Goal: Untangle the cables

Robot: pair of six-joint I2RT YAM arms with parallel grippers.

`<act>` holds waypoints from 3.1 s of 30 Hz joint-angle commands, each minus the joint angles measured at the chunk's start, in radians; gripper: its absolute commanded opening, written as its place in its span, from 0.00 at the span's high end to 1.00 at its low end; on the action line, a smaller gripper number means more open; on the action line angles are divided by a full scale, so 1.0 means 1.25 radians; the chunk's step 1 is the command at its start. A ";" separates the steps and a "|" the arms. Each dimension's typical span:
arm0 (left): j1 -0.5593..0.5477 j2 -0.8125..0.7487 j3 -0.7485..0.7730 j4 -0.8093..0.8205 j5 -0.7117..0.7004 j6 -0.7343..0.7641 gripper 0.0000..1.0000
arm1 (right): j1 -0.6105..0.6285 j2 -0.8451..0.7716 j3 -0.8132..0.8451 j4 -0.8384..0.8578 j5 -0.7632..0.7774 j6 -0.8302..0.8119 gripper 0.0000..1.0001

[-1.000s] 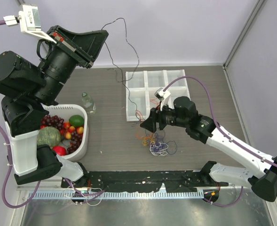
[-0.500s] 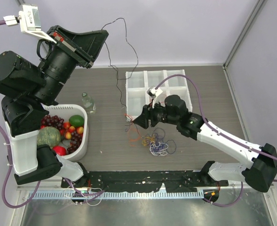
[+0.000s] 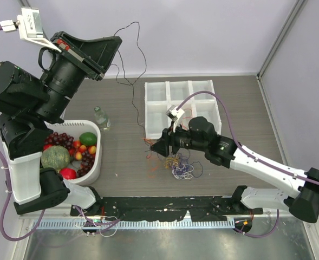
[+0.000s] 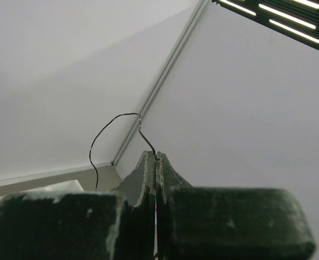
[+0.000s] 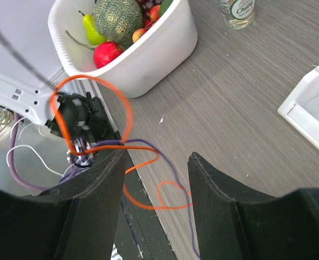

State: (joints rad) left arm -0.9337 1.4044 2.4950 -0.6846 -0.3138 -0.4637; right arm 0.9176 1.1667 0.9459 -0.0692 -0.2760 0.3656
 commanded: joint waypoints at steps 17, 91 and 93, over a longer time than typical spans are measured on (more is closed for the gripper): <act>0.003 -0.017 0.001 0.038 0.007 -0.023 1.00 | 0.032 -0.007 -0.003 0.095 0.116 -0.021 0.43; 0.131 0.164 -0.557 0.316 -0.052 0.278 1.00 | 0.023 -0.366 -0.034 -0.542 0.741 0.268 0.37; 0.131 0.175 -0.568 0.324 -0.045 0.292 1.00 | 0.023 -0.374 -0.038 -0.543 0.759 0.265 0.36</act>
State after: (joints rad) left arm -0.7746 1.5948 1.7889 -0.3603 -0.3996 -0.1532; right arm 0.9470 0.7155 0.8585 -0.7441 0.5877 0.7238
